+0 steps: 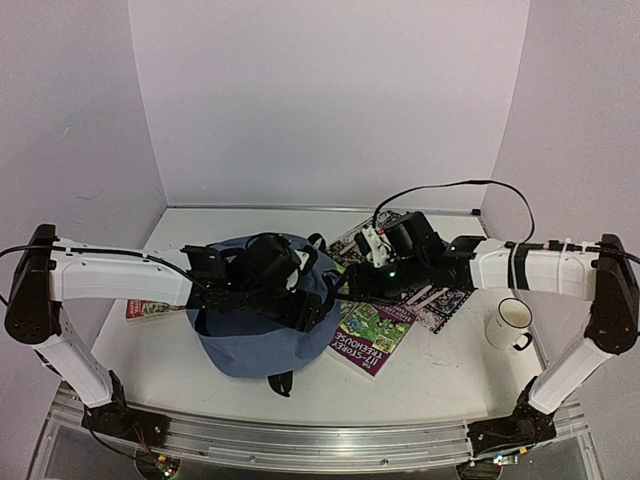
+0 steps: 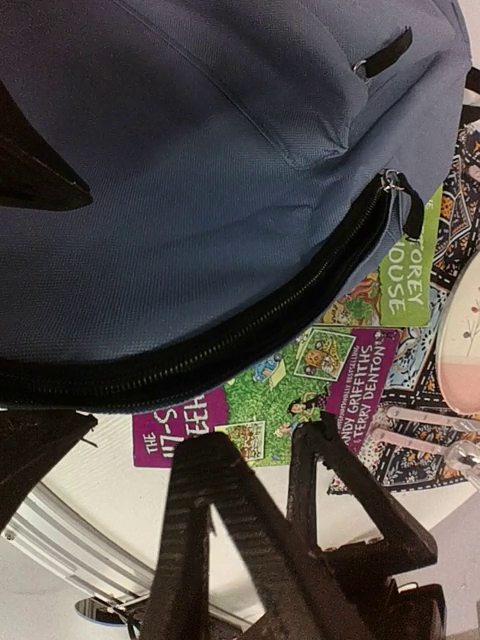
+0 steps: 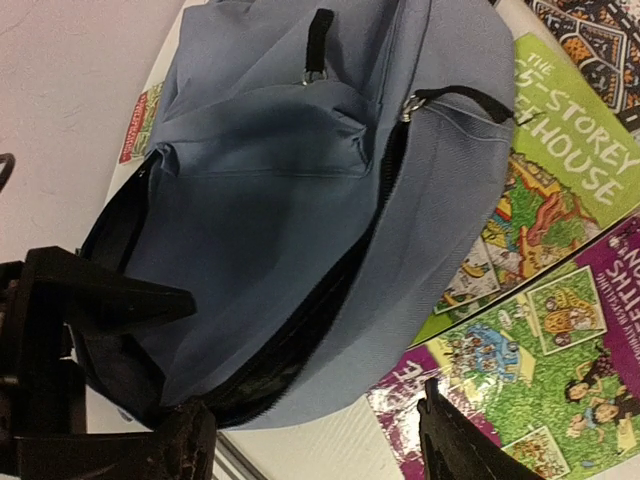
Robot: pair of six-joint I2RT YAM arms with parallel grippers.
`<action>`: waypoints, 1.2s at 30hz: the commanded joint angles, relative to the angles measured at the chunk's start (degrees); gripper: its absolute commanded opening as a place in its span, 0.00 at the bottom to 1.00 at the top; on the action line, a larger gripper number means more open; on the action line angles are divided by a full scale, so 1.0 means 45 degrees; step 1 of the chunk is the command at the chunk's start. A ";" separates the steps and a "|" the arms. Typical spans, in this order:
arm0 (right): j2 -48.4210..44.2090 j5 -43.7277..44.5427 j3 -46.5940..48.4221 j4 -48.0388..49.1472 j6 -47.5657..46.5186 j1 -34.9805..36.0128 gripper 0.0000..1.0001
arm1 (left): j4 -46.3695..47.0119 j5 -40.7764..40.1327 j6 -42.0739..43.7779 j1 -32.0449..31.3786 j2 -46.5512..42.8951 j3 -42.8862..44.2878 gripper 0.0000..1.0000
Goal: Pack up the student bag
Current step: Open the largest pocket of the student bag.
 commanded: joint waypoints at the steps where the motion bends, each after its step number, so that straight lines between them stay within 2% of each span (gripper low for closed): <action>1: 0.0310 -0.0156 -0.0291 0.1440 0.1545 0.0130 0.69 | -0.0235 0.0005 0.0169 0.0019 0.0415 0.0829 0.64; 6: 0.0989 -0.0188 -0.0439 0.1456 0.1572 0.0213 0.64 | -0.0621 -0.0394 0.0120 0.0040 0.0594 0.1029 0.45; 12: 0.1824 -0.0232 -0.0818 0.1384 0.1391 0.0303 0.54 | -0.0888 -0.0761 0.0119 0.0135 0.0207 0.1104 0.34; 20: 0.2186 0.0776 -0.1122 0.0629 0.0741 0.0363 0.33 | -0.1211 -0.0849 0.0196 0.0571 -0.0053 0.1220 0.22; 24: 0.2099 0.1230 -0.0974 0.0192 0.0054 0.0368 0.12 | -0.1551 -0.0878 0.0707 0.1007 -0.0103 0.1469 0.01; 28: 0.1916 0.1535 -0.0799 -0.0172 -0.0891 0.0394 0.00 | -0.2048 -0.1219 0.2196 0.1758 -0.0405 0.2162 0.00; 32: 0.1906 0.1650 -0.0357 -0.0700 -0.2144 0.0525 0.00 | -0.2281 -0.1178 0.4449 0.2949 -0.0618 0.3109 0.00; 36: 0.1945 0.2545 0.0467 -0.1800 -0.3374 0.0626 0.00 | -0.3201 -0.1500 0.6112 0.3374 -0.0597 0.4457 0.00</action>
